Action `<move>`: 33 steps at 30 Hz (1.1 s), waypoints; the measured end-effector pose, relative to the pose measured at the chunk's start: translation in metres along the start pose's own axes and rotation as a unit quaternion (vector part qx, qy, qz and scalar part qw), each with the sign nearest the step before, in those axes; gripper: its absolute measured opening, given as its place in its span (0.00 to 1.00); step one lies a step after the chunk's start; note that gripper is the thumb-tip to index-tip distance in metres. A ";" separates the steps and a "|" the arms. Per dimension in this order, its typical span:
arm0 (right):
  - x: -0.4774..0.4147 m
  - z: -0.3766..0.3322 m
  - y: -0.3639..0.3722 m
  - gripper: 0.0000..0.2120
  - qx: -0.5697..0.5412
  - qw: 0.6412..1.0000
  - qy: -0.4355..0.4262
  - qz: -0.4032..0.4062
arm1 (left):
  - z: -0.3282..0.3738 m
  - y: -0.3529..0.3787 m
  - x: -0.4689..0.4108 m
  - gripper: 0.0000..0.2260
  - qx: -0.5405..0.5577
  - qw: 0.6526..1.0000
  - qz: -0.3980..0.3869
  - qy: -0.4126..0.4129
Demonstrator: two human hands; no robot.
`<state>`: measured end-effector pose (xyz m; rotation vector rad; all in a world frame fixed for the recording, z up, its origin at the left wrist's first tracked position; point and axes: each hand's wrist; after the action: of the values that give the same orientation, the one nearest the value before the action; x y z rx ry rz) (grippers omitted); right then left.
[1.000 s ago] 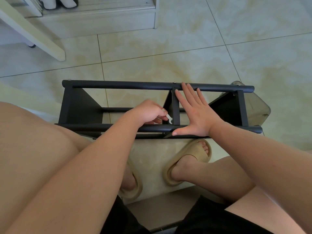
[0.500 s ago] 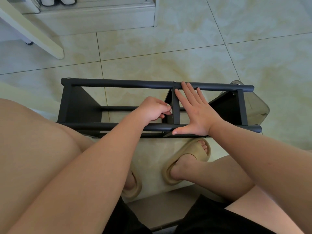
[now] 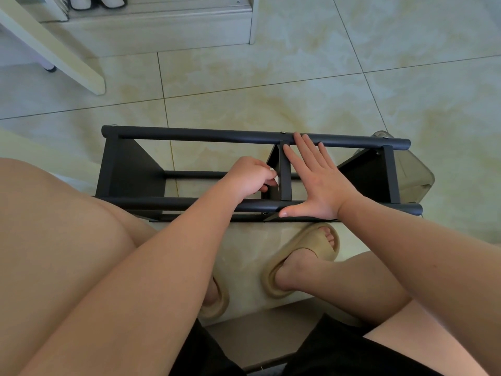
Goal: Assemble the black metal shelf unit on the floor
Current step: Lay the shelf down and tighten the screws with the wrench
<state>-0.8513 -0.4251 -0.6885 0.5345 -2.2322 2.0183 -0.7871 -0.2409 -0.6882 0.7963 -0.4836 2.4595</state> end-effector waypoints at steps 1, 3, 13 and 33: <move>0.000 0.000 0.000 0.63 0.000 1.000 -0.001 0.001 | 0.000 0.000 0.000 0.02 0.006 1.000 0.001 -0.004; 0.000 0.001 0.001 0.63 0.000 1.000 -0.001 0.001 | 0.001 -0.002 0.000 0.01 0.013 1.000 -0.005 -0.013; 0.000 0.001 0.001 0.63 -0.001 1.000 0.000 0.001 | 0.010 0.000 0.003 0.06 0.011 0.996 -0.041 -0.080; 0.000 0.000 0.000 0.63 0.002 1.000 0.002 -0.002 | 0.000 -0.007 0.006 0.10 -0.088 0.992 -0.093 -0.002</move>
<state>-0.8513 -0.4253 -0.6886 0.5349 -2.2225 2.0210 -0.7870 -0.2336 -0.6832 0.7380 -0.5924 2.2105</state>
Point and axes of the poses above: each hand's wrist, its own x-axis away from the middle knuckle, its own y-axis out of the palm, z = x × y, and after that the axes turned 5 degrees about y, right-handed
